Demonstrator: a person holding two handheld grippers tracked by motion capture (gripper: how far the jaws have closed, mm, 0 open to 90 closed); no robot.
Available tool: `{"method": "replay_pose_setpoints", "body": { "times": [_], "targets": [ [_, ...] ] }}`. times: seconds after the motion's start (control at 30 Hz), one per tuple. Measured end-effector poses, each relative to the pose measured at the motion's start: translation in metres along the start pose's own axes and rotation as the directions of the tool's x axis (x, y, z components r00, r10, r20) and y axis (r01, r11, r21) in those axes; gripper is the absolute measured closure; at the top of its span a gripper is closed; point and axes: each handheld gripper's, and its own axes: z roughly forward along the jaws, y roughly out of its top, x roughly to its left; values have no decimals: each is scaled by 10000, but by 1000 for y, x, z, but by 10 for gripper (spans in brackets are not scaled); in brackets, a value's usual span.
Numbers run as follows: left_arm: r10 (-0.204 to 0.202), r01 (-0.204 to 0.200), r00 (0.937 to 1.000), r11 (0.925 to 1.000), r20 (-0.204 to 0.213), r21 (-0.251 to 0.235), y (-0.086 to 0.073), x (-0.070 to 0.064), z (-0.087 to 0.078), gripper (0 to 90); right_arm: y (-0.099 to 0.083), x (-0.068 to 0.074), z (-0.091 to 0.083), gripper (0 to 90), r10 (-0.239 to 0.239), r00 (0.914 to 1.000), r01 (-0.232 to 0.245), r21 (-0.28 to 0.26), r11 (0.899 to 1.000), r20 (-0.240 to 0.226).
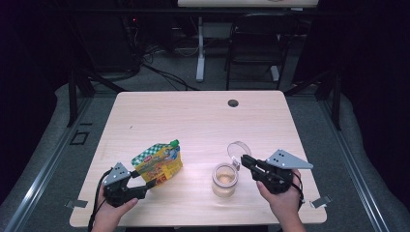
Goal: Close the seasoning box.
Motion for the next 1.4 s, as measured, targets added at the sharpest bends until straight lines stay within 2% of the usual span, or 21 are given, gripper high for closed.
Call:
{"method": "replay_pose_setpoints", "body": {
  "times": [0.07, 0.13, 0.3, 0.47, 0.63, 0.8, 1.07, 1.4],
  "targets": [
    [-165, 166, 9998, 9998, 78, -104, 0, 1, 0, 355, 1, -3, -2, 898, 88, 9999, -88, 9, 10000, 94],
    [-226, 227, 9997, 9996, 68, -152, -1, 1, -1, 355, 1, -4, -4, 900, 88, 9998, -88, -35, 10000, 152],
    [-201, 202, 9998, 9997, 87, -103, -1, 2, -2, 356, 1, -8, -8, 900, 182, 9995, -180, -67, 9998, 246],
    [-180, 179, 9998, 9998, -43, -133, -2, 2, 0, 356, -2, -16, -11, 900, 547, 9964, -525, -354, 9980, 652],
    [-116, 116, 9999, 9999, -11, -107, -2, 1, 0, 356, -8, -24, -11, 900, 776, 9919, -742, -369, 9966, 1008],
    [-126, 126, 9999, 9998, -11, -170, -2, 2, 0, 356, -19, -35, -6, 900, 1156, 9866, -1156, -68, 9933, 1148],
    [-126, 125, 9999, 9998, -37, -141, -3, 2, 0, 359, -27, -40, 2, 900, 1188, 9848, -1228, 244, 9921, 1270],
    [-79, 78, 10000, 9999, -4, -142, -3, 2, 0, 359, -32, -43, 8, 900, 1264, 9836, -1320, 358, 9906, 1289]
  ]
}}
